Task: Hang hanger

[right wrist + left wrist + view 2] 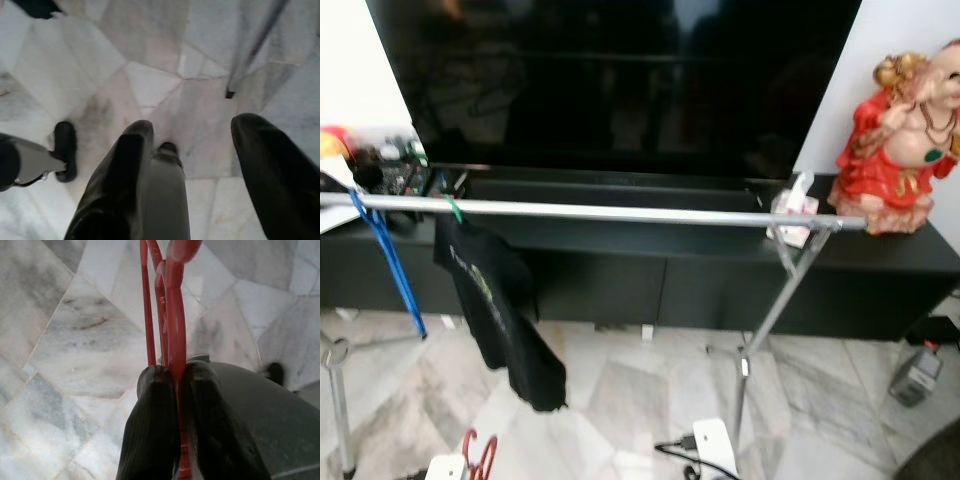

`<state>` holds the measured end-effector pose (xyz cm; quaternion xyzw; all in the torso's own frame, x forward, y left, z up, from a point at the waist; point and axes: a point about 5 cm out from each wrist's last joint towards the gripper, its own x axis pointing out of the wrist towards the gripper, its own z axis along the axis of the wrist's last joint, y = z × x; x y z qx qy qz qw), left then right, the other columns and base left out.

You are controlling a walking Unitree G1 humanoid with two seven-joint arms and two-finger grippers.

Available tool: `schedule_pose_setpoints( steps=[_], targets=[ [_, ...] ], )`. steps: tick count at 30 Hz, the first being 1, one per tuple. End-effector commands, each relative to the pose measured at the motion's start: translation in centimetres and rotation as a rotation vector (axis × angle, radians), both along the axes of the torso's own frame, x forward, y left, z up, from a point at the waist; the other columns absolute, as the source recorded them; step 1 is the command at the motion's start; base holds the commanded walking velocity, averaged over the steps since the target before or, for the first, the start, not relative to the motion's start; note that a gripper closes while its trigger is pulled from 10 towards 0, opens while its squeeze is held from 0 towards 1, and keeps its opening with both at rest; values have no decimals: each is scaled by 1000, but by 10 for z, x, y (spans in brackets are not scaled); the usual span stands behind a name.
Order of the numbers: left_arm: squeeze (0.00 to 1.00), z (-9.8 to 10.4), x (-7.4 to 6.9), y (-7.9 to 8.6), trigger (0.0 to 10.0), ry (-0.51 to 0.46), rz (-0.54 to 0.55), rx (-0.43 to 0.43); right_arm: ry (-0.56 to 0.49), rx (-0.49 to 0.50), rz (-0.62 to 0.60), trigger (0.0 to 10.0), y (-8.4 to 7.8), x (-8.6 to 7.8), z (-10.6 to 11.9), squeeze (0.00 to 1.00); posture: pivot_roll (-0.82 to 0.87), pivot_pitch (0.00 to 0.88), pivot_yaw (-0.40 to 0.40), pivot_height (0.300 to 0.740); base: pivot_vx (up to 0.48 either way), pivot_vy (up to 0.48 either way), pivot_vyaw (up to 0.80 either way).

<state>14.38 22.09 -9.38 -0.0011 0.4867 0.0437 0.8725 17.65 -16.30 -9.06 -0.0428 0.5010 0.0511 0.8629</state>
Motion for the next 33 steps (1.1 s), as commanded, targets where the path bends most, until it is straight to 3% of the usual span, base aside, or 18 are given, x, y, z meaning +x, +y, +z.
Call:
schedule_pose_setpoints(
  steps=[1,7,12,16,19,23,25,26,29,33],
  targets=[
    [0,-1,0,-5,10000,2,-15,-10,9,-17,-12,10000,-8,-3,-1,0,-1,0,-8,740,0,-330,0],
    [0,0,1,-5,10000,-6,-28,-2,11,-18,-14,10000,-8,-4,-1,0,-2,0,-8,740,0,-333,0],
    [0,15,30,0,10000,-138,-64,18,14,-20,-15,10000,-9,-5,-2,0,4,0,-15,740,0,0,0],
    [0,37,63,1,10000,-311,-130,18,16,-22,-12,10000,-10,-6,-2,0,3,0,-16,740,0,0,0],
    [0,49,77,4,10000,-401,-155,33,17,-23,-13,10000,-10,-6,-2,0,6,0,-17,740,0,0,0],
    [0,80,101,3,10000,-624,-222,28,18,-25,-11,10000,-11,-7,-2,0,2,0,-18,740,0,0,0],
    [0,85,103,2,10000,-654,-238,25,18,-25,-11,10000,-11,-7,-2,0,2,0,-18,740,0,0,0],
    [0,98,108,-3,10000,-745,-276,13,18,-26,-13,10000,-12,-7,-2,0,2,0,-19,740,0,0,0],
    [0,116,107,-16,10000,-838,-350,-10,18,-29,-14,10000,-13,-8,-3,0,7,0,-24,740,0,0,0],
    [0,126,99,-30,10000,-877,-412,-36,17,-30,-14,10000,-14,-8,-3,0,9,0,-26,740,0,0,0]
  ],
)
